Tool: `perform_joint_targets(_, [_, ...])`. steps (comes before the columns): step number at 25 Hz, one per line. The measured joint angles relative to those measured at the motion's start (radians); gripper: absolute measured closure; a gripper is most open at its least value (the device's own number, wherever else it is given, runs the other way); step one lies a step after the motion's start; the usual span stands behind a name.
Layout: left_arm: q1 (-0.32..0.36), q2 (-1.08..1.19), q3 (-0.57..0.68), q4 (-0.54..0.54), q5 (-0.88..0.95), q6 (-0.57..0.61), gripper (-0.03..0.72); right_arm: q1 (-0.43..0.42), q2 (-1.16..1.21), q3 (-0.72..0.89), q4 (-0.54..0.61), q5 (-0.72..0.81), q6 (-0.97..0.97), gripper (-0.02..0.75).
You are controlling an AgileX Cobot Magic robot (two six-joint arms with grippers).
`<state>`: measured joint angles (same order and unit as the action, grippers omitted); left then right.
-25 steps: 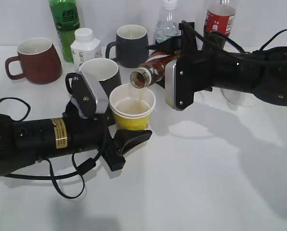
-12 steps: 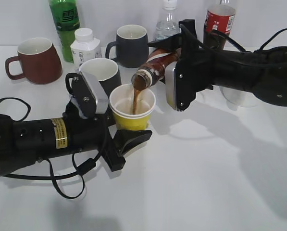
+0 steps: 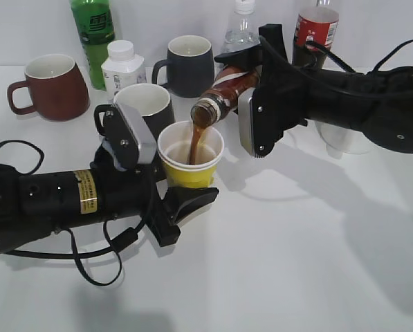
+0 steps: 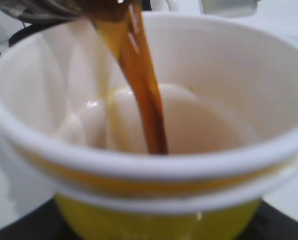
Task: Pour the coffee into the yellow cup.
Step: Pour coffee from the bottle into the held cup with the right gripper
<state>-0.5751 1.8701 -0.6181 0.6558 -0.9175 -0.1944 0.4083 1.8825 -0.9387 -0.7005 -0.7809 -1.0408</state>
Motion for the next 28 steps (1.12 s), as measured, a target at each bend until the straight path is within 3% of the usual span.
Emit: perform_joint_targets(28, [0.0,0.0,0.0,0.003,0.005,-0.002,0.244,0.0,0.0,0.0,0.023,-0.013,-0.092,0.234])
